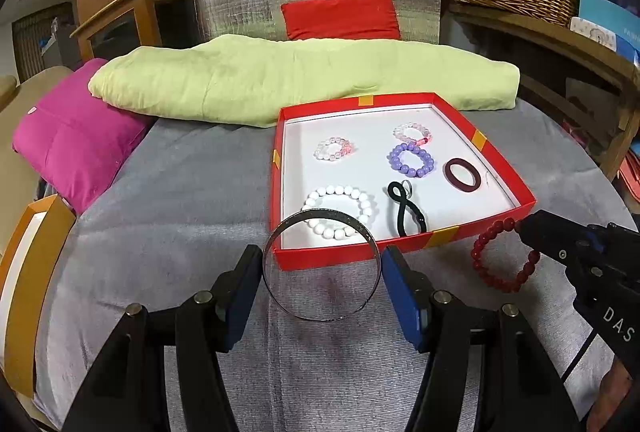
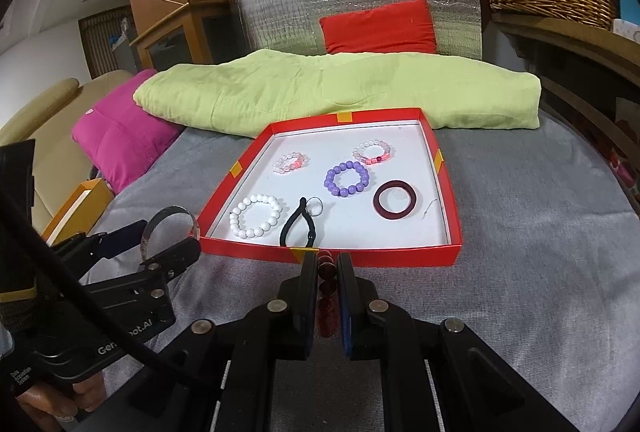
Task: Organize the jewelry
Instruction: 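Carry the silver bangle and red bead bracelet up toward the box with both tools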
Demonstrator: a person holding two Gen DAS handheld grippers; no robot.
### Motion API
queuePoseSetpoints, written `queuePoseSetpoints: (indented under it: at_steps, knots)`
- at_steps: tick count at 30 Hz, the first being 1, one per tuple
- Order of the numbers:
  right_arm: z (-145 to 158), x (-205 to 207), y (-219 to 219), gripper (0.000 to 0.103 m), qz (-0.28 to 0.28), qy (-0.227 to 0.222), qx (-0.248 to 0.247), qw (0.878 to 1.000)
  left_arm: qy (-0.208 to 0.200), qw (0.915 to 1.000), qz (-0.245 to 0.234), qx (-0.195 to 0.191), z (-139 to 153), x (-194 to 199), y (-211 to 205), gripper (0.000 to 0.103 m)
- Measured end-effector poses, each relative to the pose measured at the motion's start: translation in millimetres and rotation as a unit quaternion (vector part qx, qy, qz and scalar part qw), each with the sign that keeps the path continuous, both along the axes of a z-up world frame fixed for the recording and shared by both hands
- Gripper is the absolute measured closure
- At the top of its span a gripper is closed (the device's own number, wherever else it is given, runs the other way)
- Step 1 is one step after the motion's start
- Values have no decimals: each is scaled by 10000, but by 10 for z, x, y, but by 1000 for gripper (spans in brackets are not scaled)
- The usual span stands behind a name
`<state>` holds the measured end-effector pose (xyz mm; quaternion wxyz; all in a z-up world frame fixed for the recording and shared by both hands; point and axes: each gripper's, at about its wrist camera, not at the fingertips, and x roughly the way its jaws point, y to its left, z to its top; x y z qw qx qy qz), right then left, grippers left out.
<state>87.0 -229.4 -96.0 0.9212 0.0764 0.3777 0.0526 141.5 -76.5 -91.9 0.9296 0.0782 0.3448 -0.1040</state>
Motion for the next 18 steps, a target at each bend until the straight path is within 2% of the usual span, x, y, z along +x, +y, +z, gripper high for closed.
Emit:
queuePoseSetpoints:
  at_steps: [18]
  knots:
    - [-4, 26, -87, 93, -103, 25, 34, 9999, 54, 9999, -19, -90, 4, 23, -7, 40]
